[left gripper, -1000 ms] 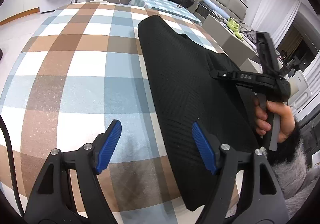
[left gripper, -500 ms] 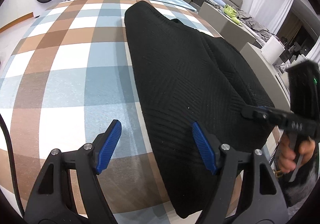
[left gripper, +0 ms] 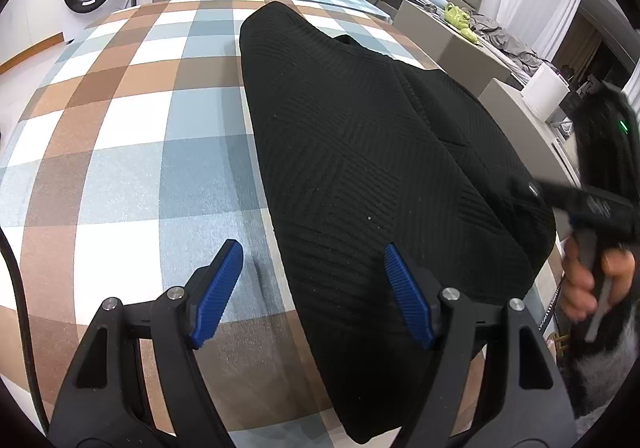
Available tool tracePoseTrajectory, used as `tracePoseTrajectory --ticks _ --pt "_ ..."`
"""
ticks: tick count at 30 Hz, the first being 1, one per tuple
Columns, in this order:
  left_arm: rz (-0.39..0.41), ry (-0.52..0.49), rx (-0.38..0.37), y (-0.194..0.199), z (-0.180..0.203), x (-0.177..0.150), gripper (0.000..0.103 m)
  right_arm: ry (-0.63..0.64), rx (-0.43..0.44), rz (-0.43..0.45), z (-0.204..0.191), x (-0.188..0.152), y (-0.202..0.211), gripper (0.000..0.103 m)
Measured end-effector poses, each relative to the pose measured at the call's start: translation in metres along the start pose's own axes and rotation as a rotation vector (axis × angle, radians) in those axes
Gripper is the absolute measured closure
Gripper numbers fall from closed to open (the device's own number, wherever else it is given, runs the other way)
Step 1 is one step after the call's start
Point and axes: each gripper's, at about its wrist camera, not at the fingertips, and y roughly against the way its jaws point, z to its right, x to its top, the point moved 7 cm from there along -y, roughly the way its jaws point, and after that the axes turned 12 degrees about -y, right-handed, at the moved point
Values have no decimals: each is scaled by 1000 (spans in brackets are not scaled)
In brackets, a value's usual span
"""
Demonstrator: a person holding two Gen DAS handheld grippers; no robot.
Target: Fold small clothes
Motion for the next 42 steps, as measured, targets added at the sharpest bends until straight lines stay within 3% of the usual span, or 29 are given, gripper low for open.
tracePoseTrajectory --ticks 4,10,11,13,14,16,18,21,25,28,35,37,42 --pt "5 4 7 2 -3 1 32 -53 -27 -4 6 37 -31 52" --pt "14 30 21 3 -13 5 32 -9 -53 -5 -13 65 -60 54" --pt "17 34 24 3 -14 6 32 11 -68 -6 -15 66 -65 70" --pt "30 47 28 4 -17 10 32 57 -120 4 -18 66 -68 88" --pt "34 49 27 5 -17 11 32 66 -107 16 -21 63 -60 93" --pt "50 52 27 9 -18 16 32 85 -72 67 -34 69 -38 94" --pt "63 50 20 12 -18 20 32 99 -71 102 -40 75 -16 94" --pt "76 48 3 14 -18 25 32 120 -157 146 -31 84 10 94" --pt "58 45 -6 2 -15 27 32 27 -283 90 25 83 -1 93" --pt "41 63 -29 -9 -13 28 32 -62 -260 62 56 78 -8 90" --pt "39 75 -71 -30 -3 42 32 -106 -115 42 59 42 23 73" --pt "35 71 -88 -39 2 49 32 -114 -120 32 52 34 23 71" --pt "27 64 -100 -59 11 67 46 -101 -138 111 56 7 58 66"
